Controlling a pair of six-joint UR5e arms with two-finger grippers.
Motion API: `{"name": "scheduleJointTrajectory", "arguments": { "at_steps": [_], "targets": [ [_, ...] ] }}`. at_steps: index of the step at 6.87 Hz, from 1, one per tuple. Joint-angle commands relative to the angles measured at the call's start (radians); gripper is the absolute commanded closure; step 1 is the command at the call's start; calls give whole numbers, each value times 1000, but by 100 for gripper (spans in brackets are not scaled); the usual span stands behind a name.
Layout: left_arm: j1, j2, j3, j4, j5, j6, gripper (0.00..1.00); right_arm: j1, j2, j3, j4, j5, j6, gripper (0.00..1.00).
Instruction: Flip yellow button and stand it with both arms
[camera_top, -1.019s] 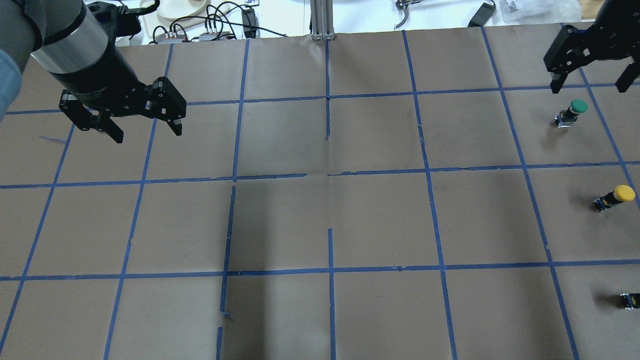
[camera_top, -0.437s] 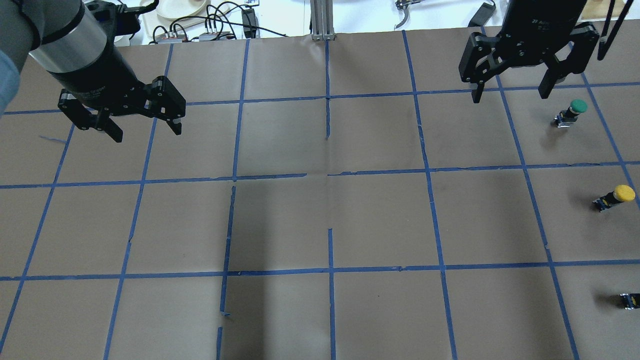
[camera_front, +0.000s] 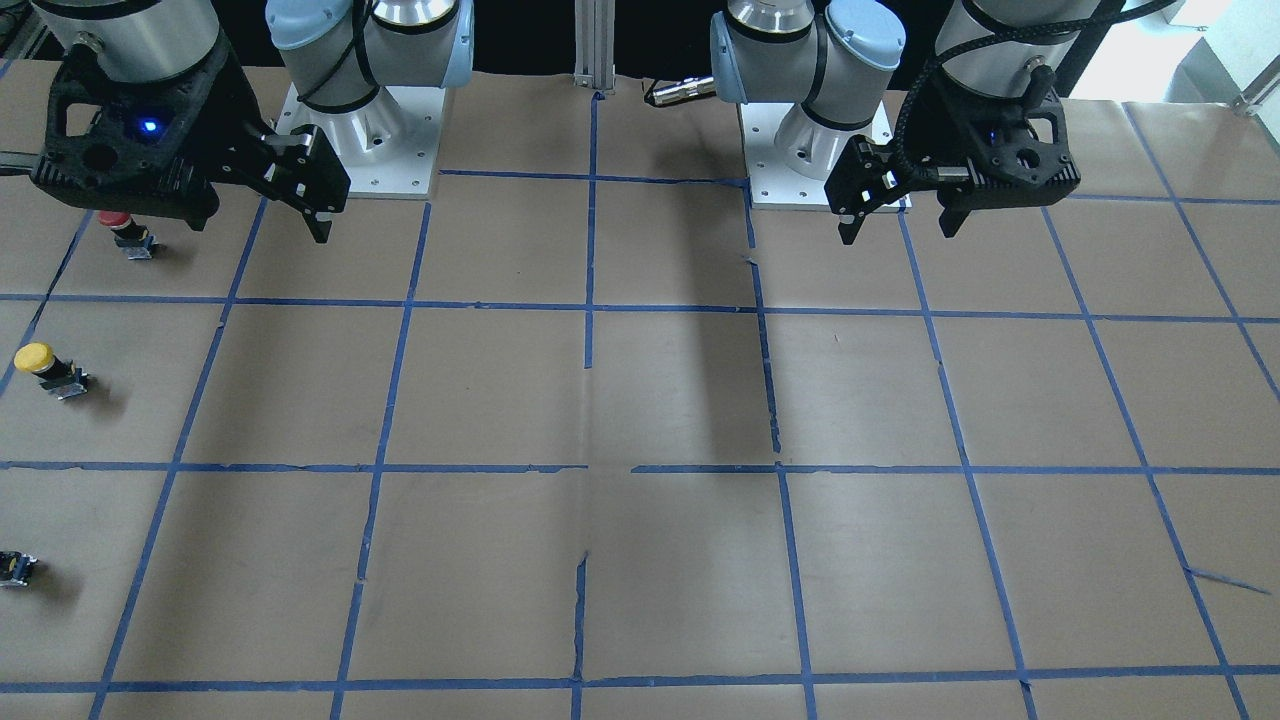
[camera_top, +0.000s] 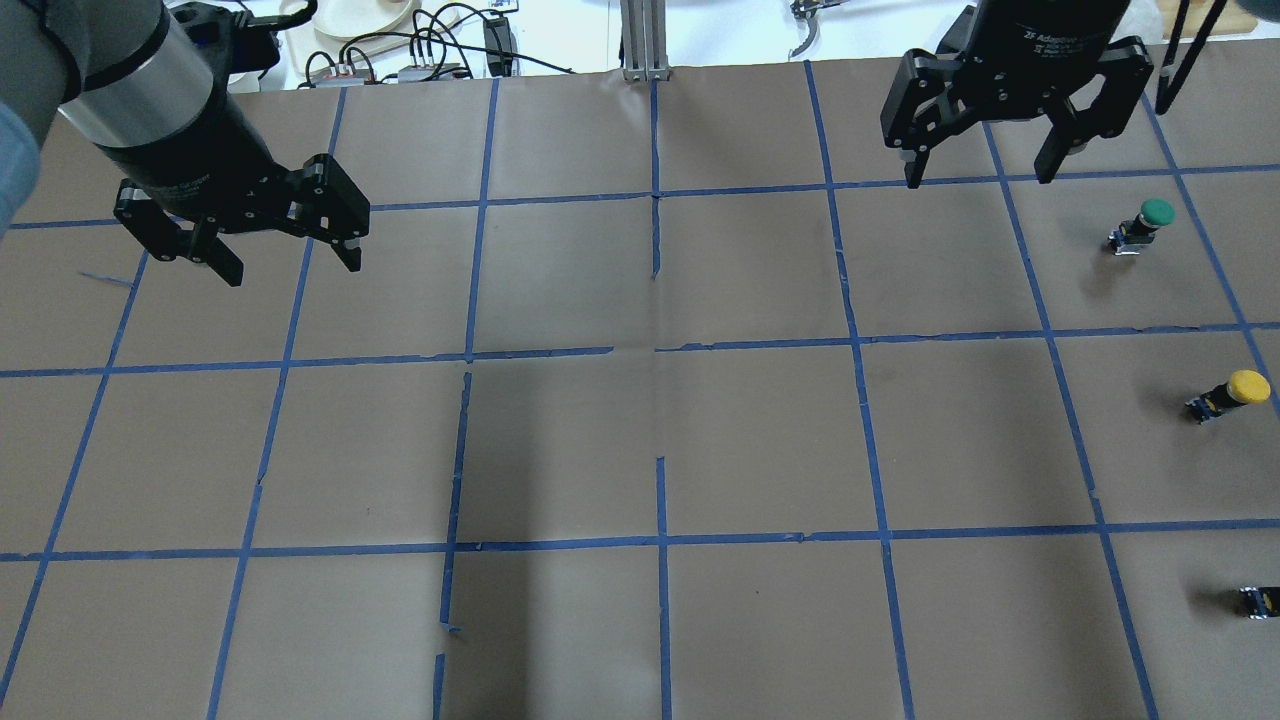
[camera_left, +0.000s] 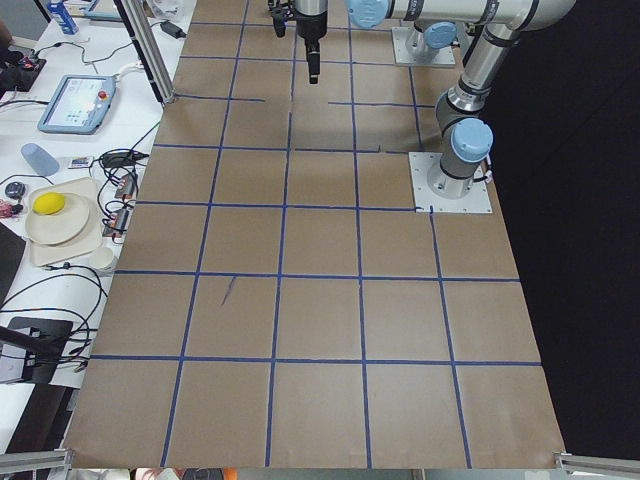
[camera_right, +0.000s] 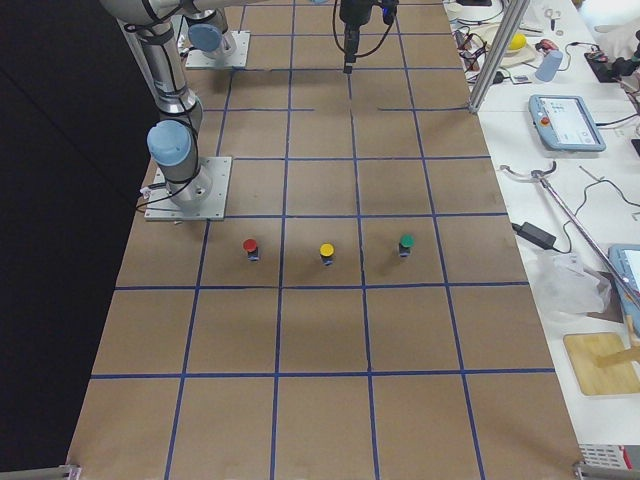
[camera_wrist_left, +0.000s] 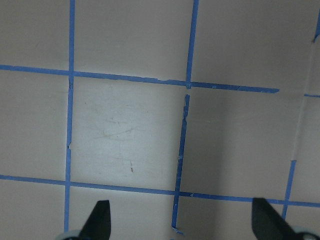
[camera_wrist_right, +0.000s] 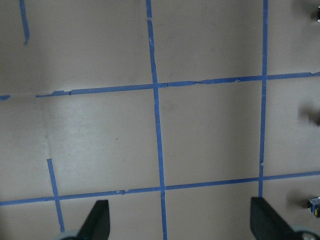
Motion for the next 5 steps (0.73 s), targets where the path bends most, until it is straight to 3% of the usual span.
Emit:
{"name": "scheduleJointTrajectory", "arguments": {
  "at_steps": [1, 5],
  "targets": [
    [0, -2, -5, 16, -7, -1, 0, 11, -3, 12, -31, 11, 4, 1],
    [0, -3, -2, 25, -5, 0, 0, 11, -6, 23, -36, 11, 2, 0]
  ]
}}
